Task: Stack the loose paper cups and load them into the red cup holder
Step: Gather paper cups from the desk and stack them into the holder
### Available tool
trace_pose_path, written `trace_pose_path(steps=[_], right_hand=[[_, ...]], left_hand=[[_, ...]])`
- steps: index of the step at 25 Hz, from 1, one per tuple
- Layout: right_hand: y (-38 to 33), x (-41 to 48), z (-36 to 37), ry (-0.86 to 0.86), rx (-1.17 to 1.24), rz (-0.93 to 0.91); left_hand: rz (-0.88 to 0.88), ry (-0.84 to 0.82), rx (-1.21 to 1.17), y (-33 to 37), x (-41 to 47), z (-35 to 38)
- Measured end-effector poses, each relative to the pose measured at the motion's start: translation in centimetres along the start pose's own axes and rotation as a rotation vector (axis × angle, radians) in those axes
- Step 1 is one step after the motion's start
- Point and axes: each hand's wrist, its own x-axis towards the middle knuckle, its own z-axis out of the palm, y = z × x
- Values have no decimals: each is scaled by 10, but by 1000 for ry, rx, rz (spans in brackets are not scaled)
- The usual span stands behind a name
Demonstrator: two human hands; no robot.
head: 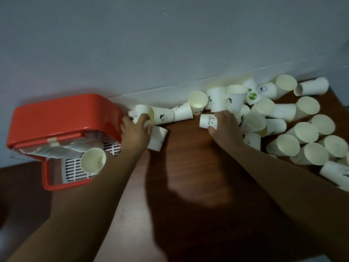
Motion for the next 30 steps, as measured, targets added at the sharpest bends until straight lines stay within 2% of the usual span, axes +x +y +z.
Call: trace_pose_path(steps=[3, 8, 10, 12, 15, 18, 24, 27, 30], right_hand=[[0, 4, 10, -124, -87, -44], [-9, -15, 23, -235, -210, -10], [-19, -25, 20, -275, -87, -3], [-31, -33, 11, -323, 150, 1], [-55, -44, -8, -312, 331, -39], [-84, -53, -27, -295, 389, -80], [-148, -73, -47, -371, 473, -100], [-172, -86, -44, -346, 511, -45], [-191, -97, -38, -294, 534, -53]], left_hand=[[70, 69, -80, -4, -13, 2], [33, 63, -335, -5, -31, -6], [24, 61, -379, -6, -36, -11], [40, 35, -425, -10, -43, -20], [113, 17, -498, -17, -62, -43], [126, 47, -527, -34, -81, -68], [136, 59, -526, -90, -119, -116], [86, 131, -552, -116, -128, -133], [59, 170, -458, -147, -128, -141]])
